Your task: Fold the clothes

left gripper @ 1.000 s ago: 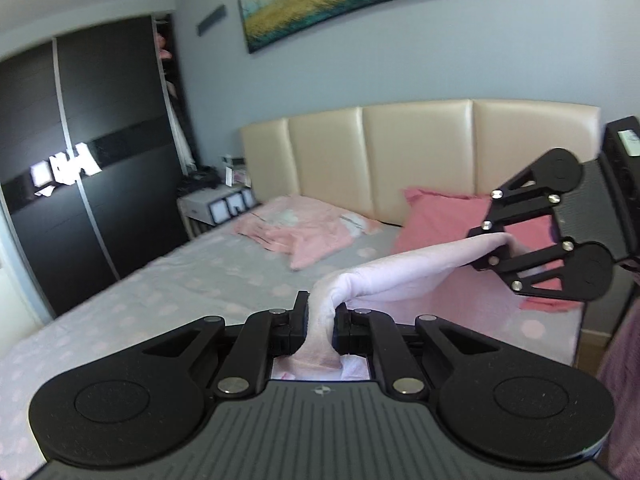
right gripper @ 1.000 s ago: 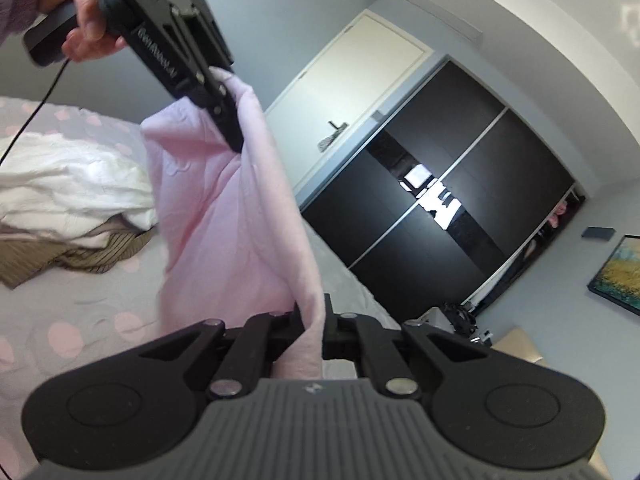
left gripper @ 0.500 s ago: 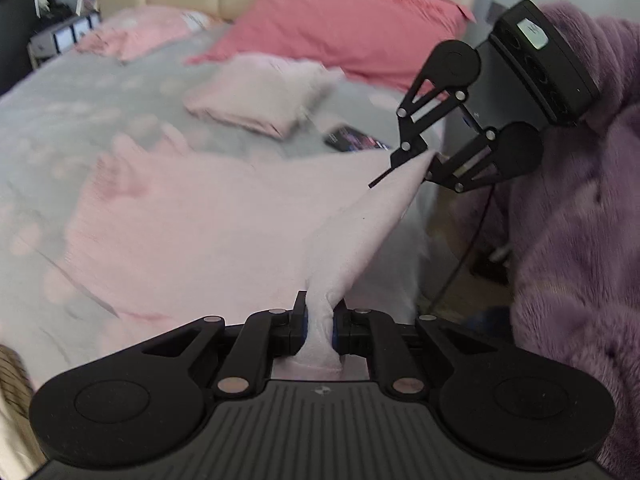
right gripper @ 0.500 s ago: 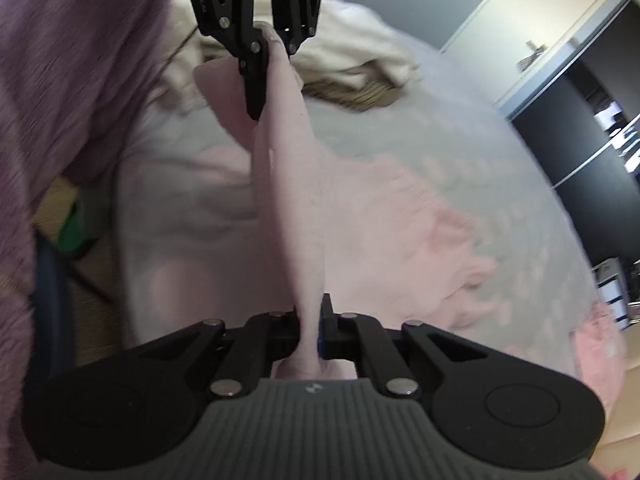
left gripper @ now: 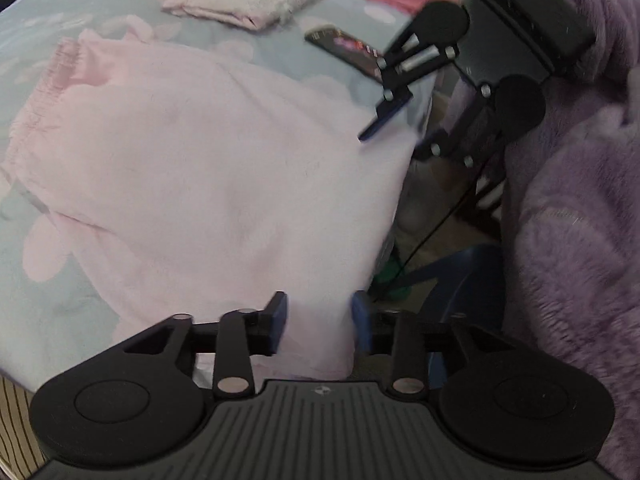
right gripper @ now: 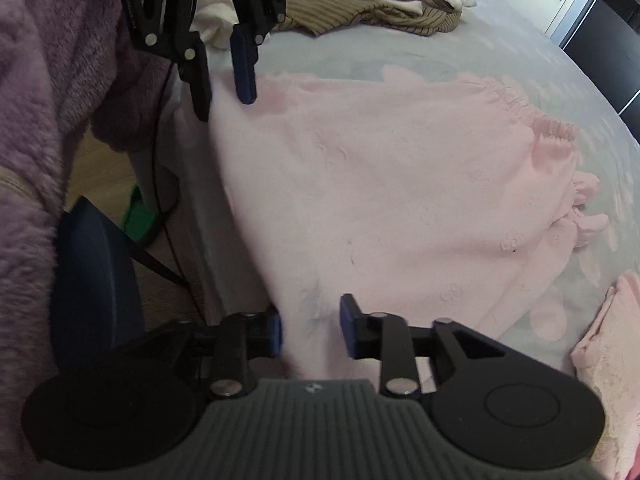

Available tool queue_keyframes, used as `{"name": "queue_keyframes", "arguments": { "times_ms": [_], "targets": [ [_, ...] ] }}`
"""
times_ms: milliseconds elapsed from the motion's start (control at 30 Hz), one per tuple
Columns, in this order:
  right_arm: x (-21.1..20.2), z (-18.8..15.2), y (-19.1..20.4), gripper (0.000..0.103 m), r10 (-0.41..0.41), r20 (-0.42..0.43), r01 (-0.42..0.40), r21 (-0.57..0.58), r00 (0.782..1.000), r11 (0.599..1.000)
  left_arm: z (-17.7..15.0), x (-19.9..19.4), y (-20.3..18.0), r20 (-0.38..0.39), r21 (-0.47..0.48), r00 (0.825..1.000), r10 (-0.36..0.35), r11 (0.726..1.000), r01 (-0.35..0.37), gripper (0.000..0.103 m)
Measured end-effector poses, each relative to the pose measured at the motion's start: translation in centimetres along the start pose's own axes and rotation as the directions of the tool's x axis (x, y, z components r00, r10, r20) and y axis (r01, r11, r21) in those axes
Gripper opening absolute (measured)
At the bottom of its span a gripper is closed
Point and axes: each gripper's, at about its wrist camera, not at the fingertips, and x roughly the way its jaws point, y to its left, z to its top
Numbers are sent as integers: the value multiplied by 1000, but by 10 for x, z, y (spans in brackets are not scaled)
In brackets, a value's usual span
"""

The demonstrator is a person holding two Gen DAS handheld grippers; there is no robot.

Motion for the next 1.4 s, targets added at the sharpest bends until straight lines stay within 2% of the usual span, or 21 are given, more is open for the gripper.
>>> {"name": "queue_keyframes", "arguments": {
  "times_ms": [33,100,200,367,500,600,700,800,867,933,1100,1200,1267,1400],
  "targets": [
    [-4,1,-5,37,11,9,-11,20,1000,1000,1,-9,7,39,-34,999,-5,999,6,51],
    [-13,2,-15,40,20,33,-22,70,999,997,5,-26,22,110,-104,994,-4,994,16,51],
    [-20,2,-35,42,14,61,-23,154,998,988,15,-37,49,191,-205,980,54,979,-14,51],
    [-27,4,-71,44,50,95,-73,257,994,964,30,-39,89,228,-325,958,171,941,-91,53],
    [-23,10,-102,48,-49,114,13,296,992,955,33,-34,117,197,-418,938,284,890,-182,54],
    [-7,17,-134,48,-146,136,85,379,980,922,37,-24,148,205,-492,918,341,846,-205,54],
    [12,27,-162,48,-215,151,130,437,965,890,41,-19,175,231,-538,894,384,816,-212,54],
    [31,41,-191,51,-242,166,137,477,956,868,48,-7,202,231,-572,894,383,797,-194,54],
    [41,49,-207,58,-252,173,136,497,952,857,50,1,218,219,-586,897,383,787,-193,54],
    [53,57,-225,59,-252,181,122,528,951,841,51,8,230,219,-601,895,389,776,-191,54],
    [81,72,-270,59,-240,227,55,609,944,791,52,25,259,273,-649,903,331,756,-80,54],
    [99,76,-289,64,-197,252,-7,631,947,776,53,31,267,279,-652,910,306,756,-54,54],
    [114,76,-298,71,-178,251,-25,640,951,768,52,34,270,283,-650,913,295,759,-44,53],
    [130,77,-310,71,-152,306,-94,660,940,746,51,36,273,293,-651,912,287,758,-29,51]
  ]
}}
